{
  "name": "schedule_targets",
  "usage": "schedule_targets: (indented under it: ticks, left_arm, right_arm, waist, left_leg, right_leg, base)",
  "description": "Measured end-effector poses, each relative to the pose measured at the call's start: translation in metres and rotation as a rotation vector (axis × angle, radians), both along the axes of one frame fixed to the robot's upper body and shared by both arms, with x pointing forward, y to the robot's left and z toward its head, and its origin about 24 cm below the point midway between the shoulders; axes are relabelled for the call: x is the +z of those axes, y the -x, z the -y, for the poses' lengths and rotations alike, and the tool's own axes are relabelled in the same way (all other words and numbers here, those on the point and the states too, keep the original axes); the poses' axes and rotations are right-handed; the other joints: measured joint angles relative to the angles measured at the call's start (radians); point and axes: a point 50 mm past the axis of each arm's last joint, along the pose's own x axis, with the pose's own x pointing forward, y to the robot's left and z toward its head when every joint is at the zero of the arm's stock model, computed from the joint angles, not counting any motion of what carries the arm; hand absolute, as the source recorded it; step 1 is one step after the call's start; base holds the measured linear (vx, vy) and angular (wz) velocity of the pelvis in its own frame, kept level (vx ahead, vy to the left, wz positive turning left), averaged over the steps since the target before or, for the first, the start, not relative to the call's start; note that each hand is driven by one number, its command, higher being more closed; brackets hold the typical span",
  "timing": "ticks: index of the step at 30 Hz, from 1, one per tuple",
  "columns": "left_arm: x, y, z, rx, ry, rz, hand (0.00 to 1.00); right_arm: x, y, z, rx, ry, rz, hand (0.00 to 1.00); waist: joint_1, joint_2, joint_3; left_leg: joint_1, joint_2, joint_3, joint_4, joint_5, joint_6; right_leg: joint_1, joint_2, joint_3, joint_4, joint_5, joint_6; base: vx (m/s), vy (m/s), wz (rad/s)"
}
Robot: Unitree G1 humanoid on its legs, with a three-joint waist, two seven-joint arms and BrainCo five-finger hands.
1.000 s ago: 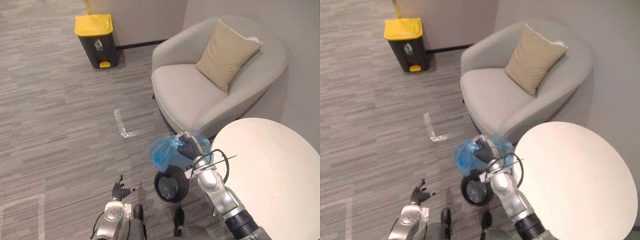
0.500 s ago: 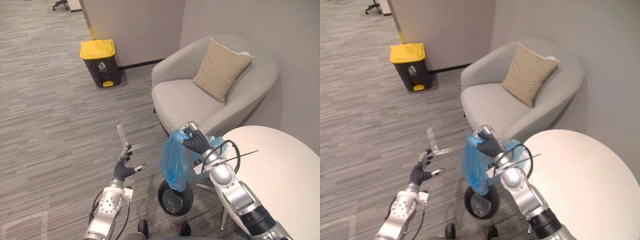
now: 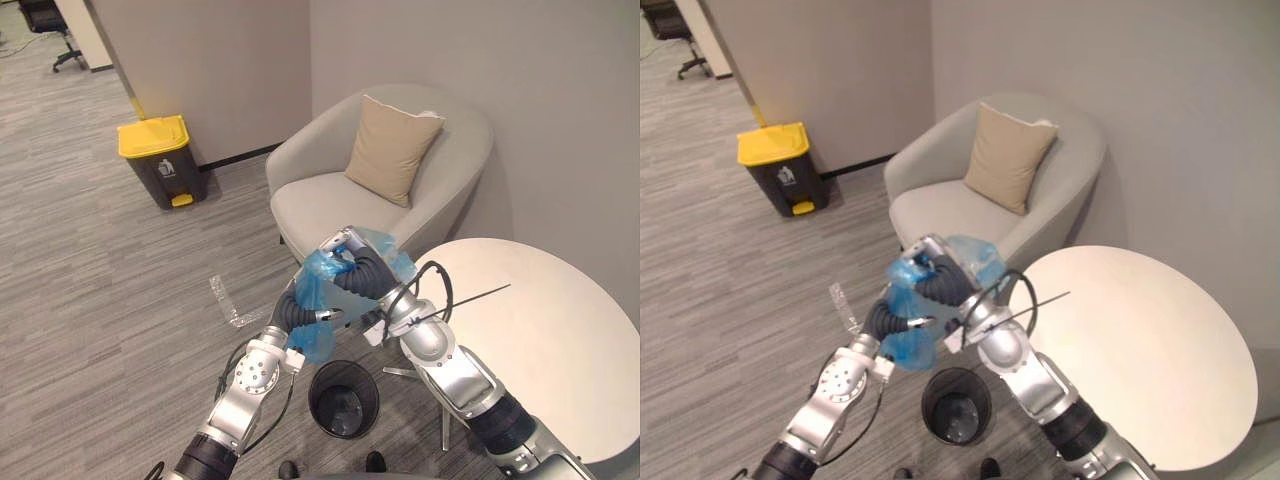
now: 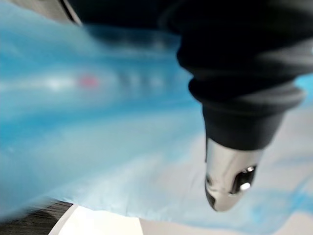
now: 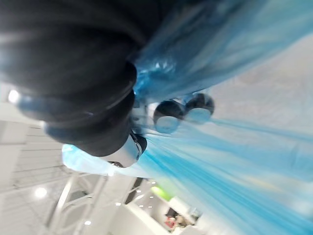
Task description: Gather rubbish on tea table into small bin, then transfer packed bag to large trash can.
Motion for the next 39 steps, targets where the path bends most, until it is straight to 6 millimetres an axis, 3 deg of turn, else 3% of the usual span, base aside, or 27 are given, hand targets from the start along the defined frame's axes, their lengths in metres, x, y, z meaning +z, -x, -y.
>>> schedule_targets:
  ticks: [5, 6, 13, 23, 24, 30, 34, 39]
  left_arm:
    - [-0.006, -0.005, 0.004, 0.036, -0.040, -0.003, 0.00]
    - [-0.007, -0.005, 0.005, 0.044, -0.047, -0.005, 1.00]
    - [-0.016, -0.003, 0.011, 0.103, -0.109, -0.006, 1.00]
    - [-0.011, -0.006, 0.014, 0.140, -0.071, 0.009, 1.00]
    - [-0.011, -0.007, 0.013, 0.143, -0.067, 0.009, 1.00]
    - [-0.011, -0.007, 0.010, 0.162, -0.037, -0.005, 1.00]
    - [-0.012, -0.007, 0.009, 0.167, -0.039, -0.015, 1.00]
    - [-0.021, -0.001, -0.004, 0.227, -0.029, -0.058, 1.00]
  right_arm:
    - [-0.004, 0.009, -0.017, 0.096, -0.028, -0.058, 1.00]
    - [-0.005, 0.010, -0.020, 0.112, -0.037, -0.075, 1.00]
    - [-0.010, 0.016, -0.034, 0.174, -0.069, -0.154, 1.00]
    - [-0.008, 0.018, -0.039, 0.190, -0.119, -0.176, 1.00]
    - [-0.008, 0.018, -0.039, 0.190, -0.119, -0.176, 0.00]
    - [-0.009, 0.018, -0.039, 0.172, -0.101, -0.150, 0.00]
    - [-0.021, 0.014, -0.039, 0.135, -0.043, -0.146, 0.00]
    - [-0.033, 0.007, -0.023, 0.038, 0.005, -0.157, 0.00]
  waist:
    - [-0.001, -0.005, -0.021]
    - [-0.002, -0.006, -0.022]
    - [-0.004, -0.017, -0.029]
    - [-0.008, -0.021, -0.032]
    - [-0.009, -0.021, -0.032]
    - [-0.012, -0.029, -0.037]
    - [-0.013, -0.039, -0.043]
    - [-0.014, -0.041, -0.043]
  left_leg:
    - [0.006, 0.001, -0.005, -0.004, -0.001, -0.002]
    - [0.006, 0.001, -0.007, -0.004, -0.002, -0.003]
    - [0.002, -0.004, -0.029, 0.000, 0.001, 0.001]
    - [0.004, -0.005, -0.038, 0.000, 0.002, 0.003]
    - [0.004, -0.005, -0.038, 0.000, 0.002, 0.003]
    - [0.004, -0.005, -0.038, -0.001, 0.002, 0.003]
    - [0.004, -0.005, -0.039, -0.006, 0.002, 0.003]
    - [0.004, -0.006, -0.045, -0.006, 0.002, 0.002]
  right_leg:
    - [0.009, -0.006, 0.007, -0.018, 0.003, 0.001]
    - [0.013, -0.007, 0.005, -0.023, 0.005, 0.001]
    - [0.020, -0.014, -0.007, -0.033, 0.010, 0.001]
    - [0.030, -0.014, -0.007, -0.051, 0.021, 0.001]
    - [0.030, -0.014, -0.007, -0.051, 0.021, 0.001]
    - [0.030, -0.014, -0.007, -0.051, 0.020, 0.001]
    - [0.031, -0.015, -0.008, -0.050, 0.020, 0.002]
    - [0.033, -0.017, -0.013, -0.049, 0.018, 0.004]
  base:
    - [-0.03, -0.007, -0.02]
    - [-0.01, -0.003, 0.08]
    - [-0.01, -0.007, 0.06]
    - [0.00, 0.000, 0.00]
    - [0.00, 0.000, 0.00]
    - [0.00, 0.000, 0.00]
    - [0.00, 0.000, 0.00]
    - [0.00, -0.008, 0.02]
